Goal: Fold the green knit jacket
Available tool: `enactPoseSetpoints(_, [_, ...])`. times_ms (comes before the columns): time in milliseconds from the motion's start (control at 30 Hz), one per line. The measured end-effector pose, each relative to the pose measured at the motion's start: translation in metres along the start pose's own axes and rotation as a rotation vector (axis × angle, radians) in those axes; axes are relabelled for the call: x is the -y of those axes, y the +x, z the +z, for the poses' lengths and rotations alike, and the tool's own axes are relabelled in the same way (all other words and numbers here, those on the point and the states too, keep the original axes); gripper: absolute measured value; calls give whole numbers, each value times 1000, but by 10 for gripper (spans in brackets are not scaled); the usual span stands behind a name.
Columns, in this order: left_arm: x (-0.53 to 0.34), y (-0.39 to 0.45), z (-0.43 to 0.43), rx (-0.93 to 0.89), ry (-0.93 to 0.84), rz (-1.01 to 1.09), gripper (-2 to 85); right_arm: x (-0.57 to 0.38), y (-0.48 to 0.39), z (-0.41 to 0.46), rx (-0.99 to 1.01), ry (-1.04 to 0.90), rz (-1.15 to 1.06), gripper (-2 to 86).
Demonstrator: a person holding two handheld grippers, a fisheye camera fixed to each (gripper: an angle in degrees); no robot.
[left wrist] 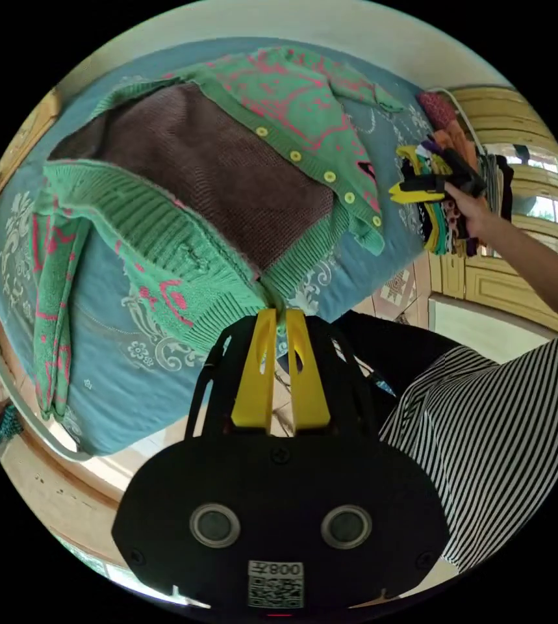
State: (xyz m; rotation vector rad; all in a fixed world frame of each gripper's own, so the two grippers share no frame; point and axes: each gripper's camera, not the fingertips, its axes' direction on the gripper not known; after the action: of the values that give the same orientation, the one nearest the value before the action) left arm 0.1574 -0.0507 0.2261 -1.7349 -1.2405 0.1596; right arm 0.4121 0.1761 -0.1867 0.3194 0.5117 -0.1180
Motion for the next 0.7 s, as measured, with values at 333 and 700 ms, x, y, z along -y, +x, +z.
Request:
enactPoseSetpoints(333, [-61,-84,35,-294,54,-449,56,31,19,-9,-11,25,-53,106])
enactPoseSetpoints(700, [-30,-160,102,-360,-23,-688,50,71,18,36,-90,-83,-136,96])
